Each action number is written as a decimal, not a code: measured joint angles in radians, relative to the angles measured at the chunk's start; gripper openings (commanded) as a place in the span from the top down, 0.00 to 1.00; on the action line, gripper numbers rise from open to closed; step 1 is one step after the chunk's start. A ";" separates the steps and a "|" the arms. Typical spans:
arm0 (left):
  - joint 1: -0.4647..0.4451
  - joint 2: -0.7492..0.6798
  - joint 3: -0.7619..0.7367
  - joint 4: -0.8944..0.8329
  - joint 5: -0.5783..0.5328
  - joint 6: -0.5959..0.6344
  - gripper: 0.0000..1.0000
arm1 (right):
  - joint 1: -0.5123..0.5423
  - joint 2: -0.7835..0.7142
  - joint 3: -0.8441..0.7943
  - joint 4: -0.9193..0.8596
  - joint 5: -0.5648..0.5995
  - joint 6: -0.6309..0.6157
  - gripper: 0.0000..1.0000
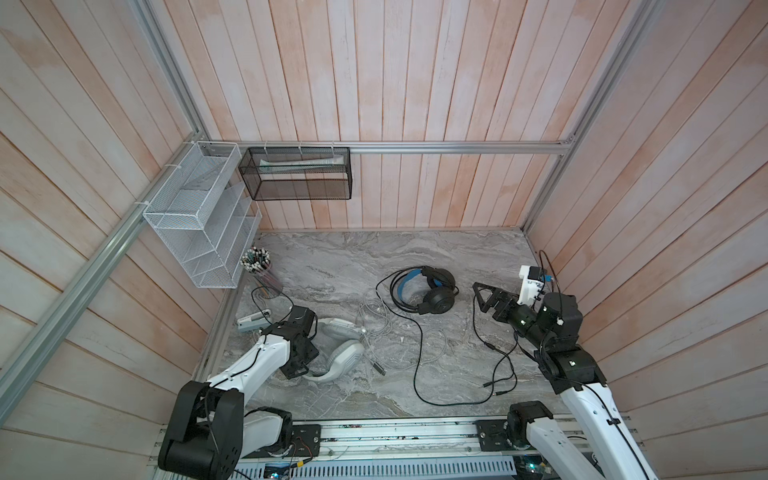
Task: Wrap the headphones
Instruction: 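Lift the white headband with the left gripper while the right gripper reaches the cable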
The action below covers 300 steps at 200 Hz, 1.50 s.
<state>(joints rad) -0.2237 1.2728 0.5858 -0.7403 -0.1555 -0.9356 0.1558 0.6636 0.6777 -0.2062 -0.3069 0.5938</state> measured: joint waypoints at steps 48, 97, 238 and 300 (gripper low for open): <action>-0.013 0.026 0.004 0.048 -0.056 0.028 0.65 | 0.009 -0.012 -0.039 0.046 -0.059 0.037 0.01; -0.034 -0.011 0.000 0.054 -0.061 0.023 1.00 | 0.026 -0.012 -0.097 0.105 -0.106 0.080 0.02; -0.097 -0.236 0.645 -0.332 0.016 0.280 1.00 | 0.213 -0.006 -0.276 0.409 -0.312 0.085 0.01; -0.097 -0.191 0.960 -0.399 -0.007 0.436 1.00 | 0.400 0.039 -0.274 0.506 -0.263 0.022 0.00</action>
<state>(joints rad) -0.3202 1.0817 1.5455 -1.1393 -0.1627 -0.4999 0.5556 0.7029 0.4038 0.3000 -0.5697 0.6159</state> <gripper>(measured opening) 0.108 0.996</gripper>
